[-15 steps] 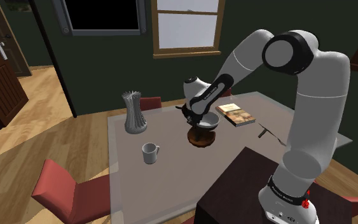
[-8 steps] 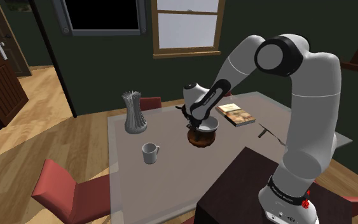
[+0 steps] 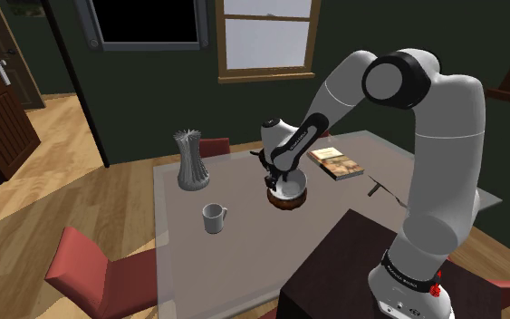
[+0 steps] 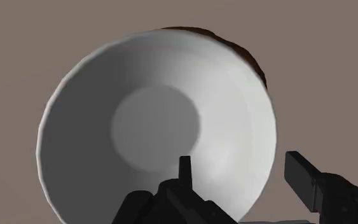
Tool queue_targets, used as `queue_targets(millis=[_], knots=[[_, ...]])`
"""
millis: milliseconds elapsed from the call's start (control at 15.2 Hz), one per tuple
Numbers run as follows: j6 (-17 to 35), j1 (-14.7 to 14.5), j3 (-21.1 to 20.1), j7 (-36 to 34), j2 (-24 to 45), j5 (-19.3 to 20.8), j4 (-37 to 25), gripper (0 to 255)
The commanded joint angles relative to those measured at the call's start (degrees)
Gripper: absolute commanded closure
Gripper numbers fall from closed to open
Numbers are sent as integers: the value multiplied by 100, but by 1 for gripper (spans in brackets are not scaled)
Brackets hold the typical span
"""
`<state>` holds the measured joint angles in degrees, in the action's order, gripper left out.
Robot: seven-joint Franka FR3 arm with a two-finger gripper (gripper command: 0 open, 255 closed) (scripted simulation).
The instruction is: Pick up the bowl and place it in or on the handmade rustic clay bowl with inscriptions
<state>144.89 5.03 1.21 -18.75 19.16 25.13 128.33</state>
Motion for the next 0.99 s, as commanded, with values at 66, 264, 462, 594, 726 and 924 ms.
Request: queue_targets(millis=[66, 264, 462, 594, 726, 924], knots=[[0, 0, 0, 0, 0, 0, -1, 0], [-158, -9, -43, 48, -162, -71, 6, 0], [-613, -45, -151, 177, -586, -265, -19, 0], [-613, -46, -149, 177, -586, -266, -19, 0], [-613, -46, -149, 177, -586, -266, -19, 0], [-613, -46, -149, 177, -586, -266, -19, 0]])
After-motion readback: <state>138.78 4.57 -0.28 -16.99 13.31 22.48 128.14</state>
